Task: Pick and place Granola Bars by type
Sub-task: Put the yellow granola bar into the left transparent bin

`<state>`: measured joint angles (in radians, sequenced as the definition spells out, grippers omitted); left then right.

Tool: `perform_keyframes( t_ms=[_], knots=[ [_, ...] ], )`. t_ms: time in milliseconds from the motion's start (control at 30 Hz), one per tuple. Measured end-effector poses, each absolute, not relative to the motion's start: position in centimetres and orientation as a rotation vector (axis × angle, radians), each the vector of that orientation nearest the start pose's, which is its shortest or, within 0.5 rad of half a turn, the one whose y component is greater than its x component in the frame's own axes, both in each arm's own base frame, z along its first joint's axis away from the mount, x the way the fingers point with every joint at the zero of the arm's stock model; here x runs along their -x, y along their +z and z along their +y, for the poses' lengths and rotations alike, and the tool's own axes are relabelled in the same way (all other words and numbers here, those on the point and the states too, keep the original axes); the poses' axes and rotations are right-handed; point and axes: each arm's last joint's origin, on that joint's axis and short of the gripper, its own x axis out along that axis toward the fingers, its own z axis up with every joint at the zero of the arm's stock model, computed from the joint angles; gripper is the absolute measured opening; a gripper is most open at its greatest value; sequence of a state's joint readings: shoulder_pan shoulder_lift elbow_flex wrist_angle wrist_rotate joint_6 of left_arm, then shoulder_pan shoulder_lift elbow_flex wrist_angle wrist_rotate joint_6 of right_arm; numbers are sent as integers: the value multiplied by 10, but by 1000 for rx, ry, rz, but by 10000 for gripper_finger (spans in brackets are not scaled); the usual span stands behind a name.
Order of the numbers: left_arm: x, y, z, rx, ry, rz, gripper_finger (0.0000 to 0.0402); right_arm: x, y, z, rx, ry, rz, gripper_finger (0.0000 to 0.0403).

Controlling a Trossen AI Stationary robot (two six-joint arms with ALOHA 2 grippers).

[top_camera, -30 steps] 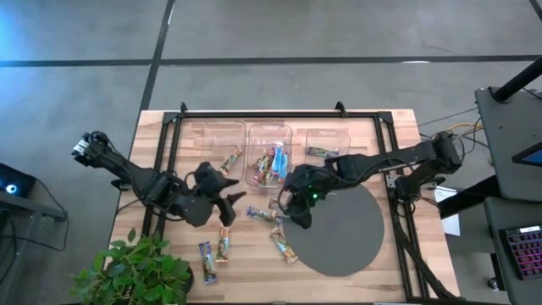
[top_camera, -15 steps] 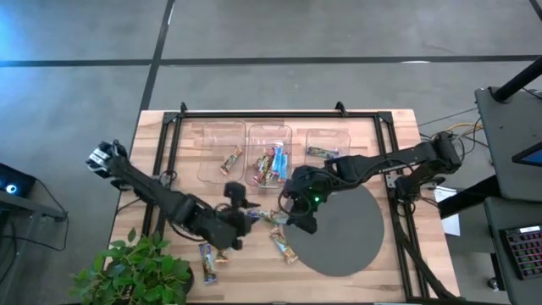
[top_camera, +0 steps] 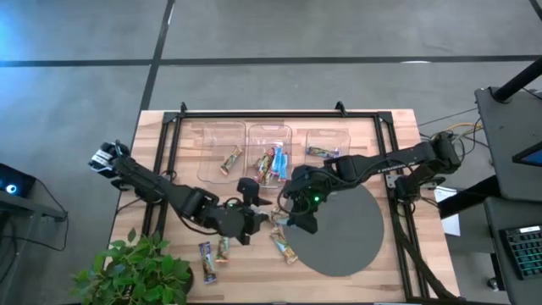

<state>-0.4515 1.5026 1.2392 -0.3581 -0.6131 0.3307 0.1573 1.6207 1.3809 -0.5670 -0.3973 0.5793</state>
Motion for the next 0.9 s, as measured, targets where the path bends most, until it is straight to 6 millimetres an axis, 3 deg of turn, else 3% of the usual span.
perform_keyframes(
  t_ms=[567, 900],
  knots=[
    [-317, 303, -130, -647, 0, 515, 170, -347, 299, 55, -630, 251, 923, 68],
    [-322, 300, -126, -643, 20, 517, 109, -349, 300, 55, -628, 258, 903, 68]
  ],
)
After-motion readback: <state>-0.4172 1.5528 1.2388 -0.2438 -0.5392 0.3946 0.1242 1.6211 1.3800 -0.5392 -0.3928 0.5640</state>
